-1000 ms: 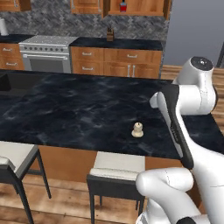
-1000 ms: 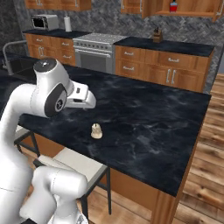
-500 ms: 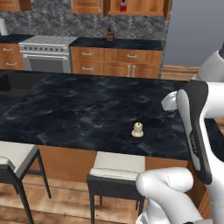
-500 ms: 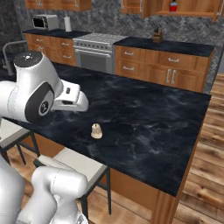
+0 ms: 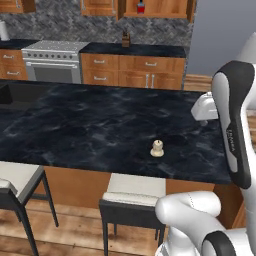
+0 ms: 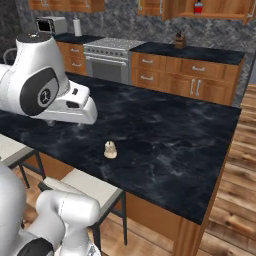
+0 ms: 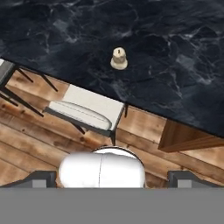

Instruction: Get the candle and the liquor from the cabinet and move them to the dining counter.

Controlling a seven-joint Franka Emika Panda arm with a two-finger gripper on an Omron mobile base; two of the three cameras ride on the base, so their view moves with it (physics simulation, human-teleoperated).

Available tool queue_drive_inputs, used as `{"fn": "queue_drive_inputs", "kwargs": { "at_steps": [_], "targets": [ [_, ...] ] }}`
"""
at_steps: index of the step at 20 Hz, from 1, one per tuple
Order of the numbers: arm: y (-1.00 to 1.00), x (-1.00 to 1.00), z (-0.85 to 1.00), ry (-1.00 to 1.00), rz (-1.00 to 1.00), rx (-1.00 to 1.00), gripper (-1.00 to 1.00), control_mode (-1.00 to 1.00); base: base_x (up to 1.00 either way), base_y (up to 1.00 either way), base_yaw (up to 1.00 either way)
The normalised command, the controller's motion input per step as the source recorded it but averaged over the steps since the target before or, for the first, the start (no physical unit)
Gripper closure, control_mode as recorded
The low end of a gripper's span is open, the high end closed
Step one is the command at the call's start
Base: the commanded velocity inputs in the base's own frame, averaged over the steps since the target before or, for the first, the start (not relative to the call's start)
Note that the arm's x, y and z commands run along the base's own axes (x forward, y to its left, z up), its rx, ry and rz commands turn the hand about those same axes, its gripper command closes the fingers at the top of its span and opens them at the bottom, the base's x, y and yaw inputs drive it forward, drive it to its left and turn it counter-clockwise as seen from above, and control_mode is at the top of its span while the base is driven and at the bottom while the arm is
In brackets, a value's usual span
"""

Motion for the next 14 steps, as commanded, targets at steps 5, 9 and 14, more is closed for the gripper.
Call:
{"fn": "queue_drive_inputs", "kwargs": {
  "at_steps": [5,9,14],
  "targets": [
    [0.15,-0.33,-0.09,0.06,0.0,-0.01,-1.0,-1.0,0.0,0.0,0.0],
    [0.11,-0.5,-0.11,-0.01,0.0,-0.07,-1.0,-1.0,0.0,0.0,0.0],
    [0.03,-0.3,-0.06,0.0,0.0,-0.03,-1.0,-1.0,0.0,0.0,0.0]
  ]
}}
